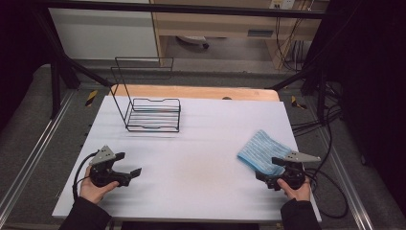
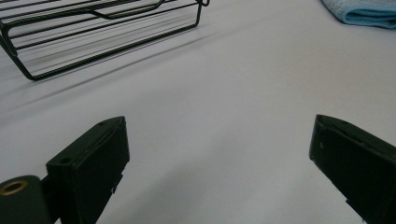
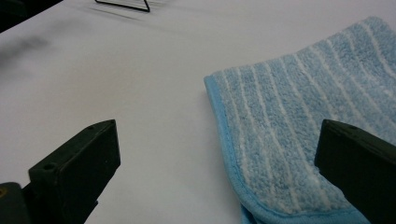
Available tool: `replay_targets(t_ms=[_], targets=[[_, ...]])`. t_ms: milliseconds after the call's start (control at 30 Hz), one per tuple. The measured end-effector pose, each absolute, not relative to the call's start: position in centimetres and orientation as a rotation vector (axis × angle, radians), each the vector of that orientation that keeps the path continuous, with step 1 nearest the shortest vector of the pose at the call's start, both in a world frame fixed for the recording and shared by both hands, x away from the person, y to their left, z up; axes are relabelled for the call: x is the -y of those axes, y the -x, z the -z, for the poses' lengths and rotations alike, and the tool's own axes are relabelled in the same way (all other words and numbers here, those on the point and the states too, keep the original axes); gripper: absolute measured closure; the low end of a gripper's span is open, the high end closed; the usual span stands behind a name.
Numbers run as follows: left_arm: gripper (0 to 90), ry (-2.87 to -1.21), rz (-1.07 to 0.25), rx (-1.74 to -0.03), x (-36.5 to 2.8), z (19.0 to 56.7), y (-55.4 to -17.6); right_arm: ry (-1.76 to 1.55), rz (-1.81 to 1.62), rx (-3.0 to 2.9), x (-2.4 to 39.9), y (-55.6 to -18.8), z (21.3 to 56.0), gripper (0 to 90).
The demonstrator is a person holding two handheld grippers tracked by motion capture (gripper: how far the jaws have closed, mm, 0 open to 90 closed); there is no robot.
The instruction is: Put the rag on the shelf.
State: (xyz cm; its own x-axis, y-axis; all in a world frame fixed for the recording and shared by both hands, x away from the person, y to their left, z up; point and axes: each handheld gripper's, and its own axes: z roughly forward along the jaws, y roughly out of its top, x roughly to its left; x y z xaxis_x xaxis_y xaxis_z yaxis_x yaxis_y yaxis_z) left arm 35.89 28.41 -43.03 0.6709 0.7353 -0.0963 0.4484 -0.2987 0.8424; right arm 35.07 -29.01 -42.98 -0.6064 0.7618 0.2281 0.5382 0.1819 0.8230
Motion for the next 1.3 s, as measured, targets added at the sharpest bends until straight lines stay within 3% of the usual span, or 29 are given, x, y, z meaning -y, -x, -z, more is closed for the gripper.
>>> replay_targets(t_ms=[1100,1300], targets=[[7.0,-1.951,-0.41,-0.941,-28.7,43.3,-36.0,-1.167,-1.302,-2.274,24.1,-36.7,42.8,0.6],[7.2,-1.953,-0.409,-0.941,-28.6,43.4,-36.0,-1.14,-1.225,-2.269,22.7,-37.8,42.5,7.7]])
